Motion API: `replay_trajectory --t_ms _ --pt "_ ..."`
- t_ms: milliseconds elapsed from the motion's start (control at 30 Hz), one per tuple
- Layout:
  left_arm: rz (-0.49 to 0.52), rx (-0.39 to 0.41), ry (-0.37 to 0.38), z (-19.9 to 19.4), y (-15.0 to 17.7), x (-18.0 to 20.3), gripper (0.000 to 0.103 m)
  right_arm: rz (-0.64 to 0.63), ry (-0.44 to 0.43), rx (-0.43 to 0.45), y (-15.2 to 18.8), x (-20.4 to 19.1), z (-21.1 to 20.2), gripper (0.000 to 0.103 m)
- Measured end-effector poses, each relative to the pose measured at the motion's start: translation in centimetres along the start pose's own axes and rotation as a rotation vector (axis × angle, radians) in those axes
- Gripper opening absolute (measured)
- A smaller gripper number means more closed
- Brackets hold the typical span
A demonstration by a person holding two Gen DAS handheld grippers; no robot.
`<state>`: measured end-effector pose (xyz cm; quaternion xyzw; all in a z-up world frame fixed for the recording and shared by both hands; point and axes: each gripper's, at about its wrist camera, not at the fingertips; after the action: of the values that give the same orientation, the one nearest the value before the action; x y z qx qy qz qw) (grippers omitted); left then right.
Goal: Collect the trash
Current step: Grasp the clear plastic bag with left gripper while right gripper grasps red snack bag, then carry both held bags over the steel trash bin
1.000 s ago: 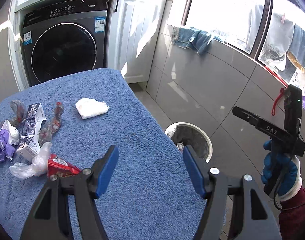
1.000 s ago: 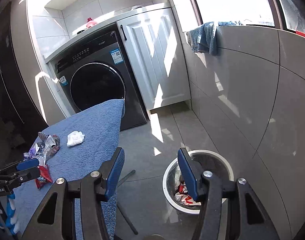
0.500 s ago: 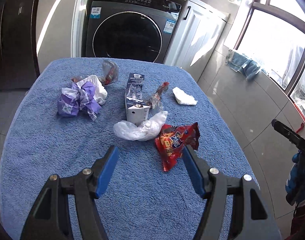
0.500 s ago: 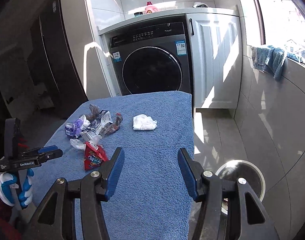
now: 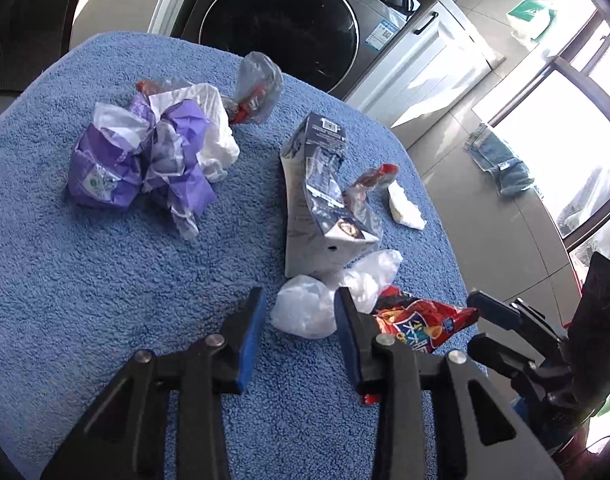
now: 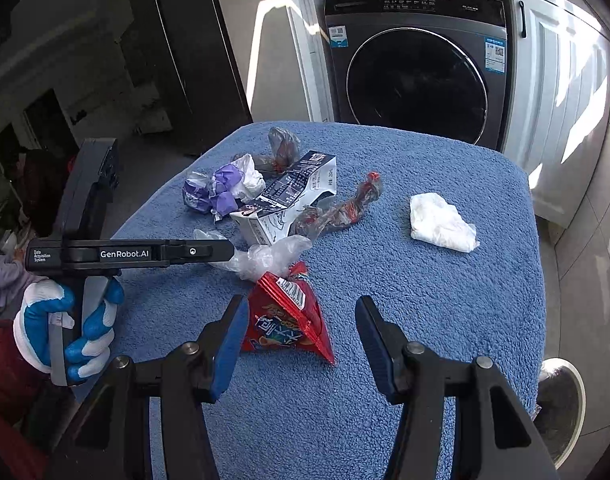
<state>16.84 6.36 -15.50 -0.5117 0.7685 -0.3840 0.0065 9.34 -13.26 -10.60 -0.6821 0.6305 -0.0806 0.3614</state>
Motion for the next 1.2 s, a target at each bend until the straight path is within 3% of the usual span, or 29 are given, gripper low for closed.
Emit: replay_trajectory --t_ms 100,200,267,467,900,1200 --pt "0.000 0.001 0.022 0.3 -0.1 0.1 0.020 -0.006 -0.019 -0.029 -0.1 -0.1 1.6 0.048" --pt "0.002 0.006 0.027 0.3 -0.2 0.4 0.011 0.000 -0.050 -0.050 0.1 0.0 2.5 0.032" --pt "0.004 0.009 0.027 0.0 0.0 0.7 0.009 -0.007 -0.053 -0.050 0.3 -0.2 2.3 0.023" --pt "0.012 0.027 0.017 -2.0 1.1 2.0 0.007 -0.011 -0.042 -0.028 0.9 -0.3 0.4 0.014" --pt "0.052 0.050 -0.087 -7.8 5.2 4.0 0.007 0.089 0.030 0.146 3.6 1.6 -9.0 0.013" --pt "0.075 0.061 -0.078 -9.2 6.4 6.6 0.007 0.207 0.110 0.278 6.0 5.0 -14.9 0.013"
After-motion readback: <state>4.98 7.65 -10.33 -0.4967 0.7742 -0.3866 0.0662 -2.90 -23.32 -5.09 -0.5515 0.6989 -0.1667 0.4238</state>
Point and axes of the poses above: each gripper's, at about its wrist camera, not at the fingertips, and z roughly the way its jaws point, x to its right, y to its underside, and after that the axes turned 14 degrees about z, right-handed
